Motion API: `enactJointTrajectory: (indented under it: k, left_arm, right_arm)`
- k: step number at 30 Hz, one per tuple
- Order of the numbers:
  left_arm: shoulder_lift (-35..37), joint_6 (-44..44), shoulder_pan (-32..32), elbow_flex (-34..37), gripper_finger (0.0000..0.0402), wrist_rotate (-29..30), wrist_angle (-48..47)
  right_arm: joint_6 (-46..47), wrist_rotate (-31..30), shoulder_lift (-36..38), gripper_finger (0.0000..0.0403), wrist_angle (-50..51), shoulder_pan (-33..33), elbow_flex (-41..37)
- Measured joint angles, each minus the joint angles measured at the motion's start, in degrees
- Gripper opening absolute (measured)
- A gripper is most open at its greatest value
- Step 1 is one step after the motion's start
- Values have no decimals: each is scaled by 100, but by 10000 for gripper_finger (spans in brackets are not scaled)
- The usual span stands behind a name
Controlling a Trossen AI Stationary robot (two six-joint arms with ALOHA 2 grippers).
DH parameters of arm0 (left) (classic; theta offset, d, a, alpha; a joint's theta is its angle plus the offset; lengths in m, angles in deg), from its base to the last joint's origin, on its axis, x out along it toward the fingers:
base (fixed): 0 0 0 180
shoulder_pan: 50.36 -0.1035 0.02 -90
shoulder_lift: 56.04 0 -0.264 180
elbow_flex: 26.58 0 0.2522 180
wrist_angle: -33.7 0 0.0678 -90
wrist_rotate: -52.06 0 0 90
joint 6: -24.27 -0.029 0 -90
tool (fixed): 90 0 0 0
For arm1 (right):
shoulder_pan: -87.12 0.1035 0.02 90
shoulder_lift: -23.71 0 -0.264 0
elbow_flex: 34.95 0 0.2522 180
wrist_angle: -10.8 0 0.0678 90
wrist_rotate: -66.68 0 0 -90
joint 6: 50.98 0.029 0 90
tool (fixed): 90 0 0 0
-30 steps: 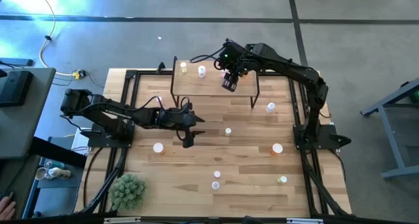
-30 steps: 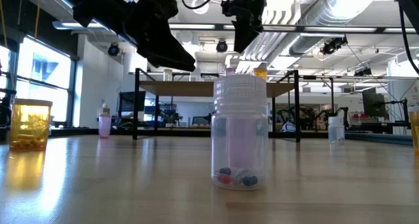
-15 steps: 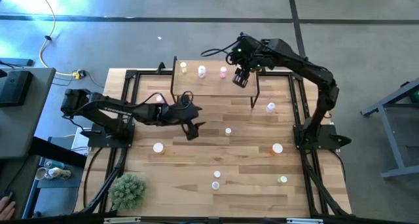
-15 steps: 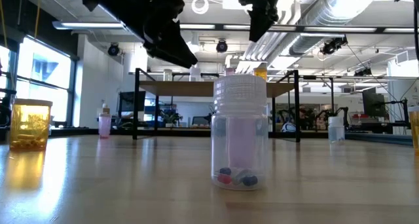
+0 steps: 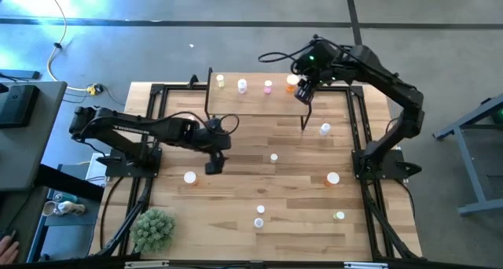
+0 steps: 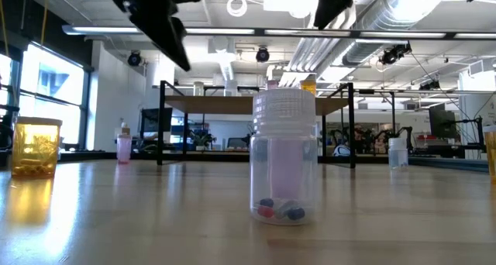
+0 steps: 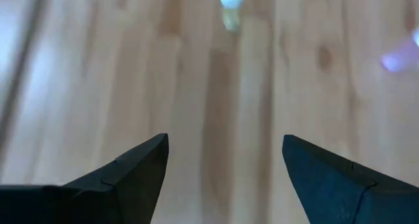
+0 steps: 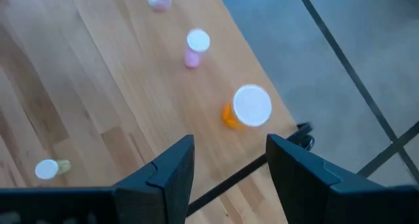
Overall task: Pick and place medicine bottles onto shelf by color
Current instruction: Put the left orange pill bottle aligned with the other orange pill bottle on the shelf
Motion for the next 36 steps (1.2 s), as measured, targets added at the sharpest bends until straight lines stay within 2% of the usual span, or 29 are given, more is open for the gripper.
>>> enactJointTrajectory:
  k: [10,17,25,36]
  left_arm:
    - [646,998,638,-29,291,-440,-1182]
    - [770,1860,1001,-26,291,-413,-1669]
    - [768,2245,1224,-25,291,-444,-1857]
    - [742,2867,1555,147,291,-395,-1921]
  right_arm:
    - [712,-81,1696,181,-1629,87,-2798]
    - [1039,-84,2458,181,-2420,81,-4099]
    - [1103,-85,2634,181,-2660,81,-4613]
    - [1144,-84,2632,181,-2754,81,-4638]
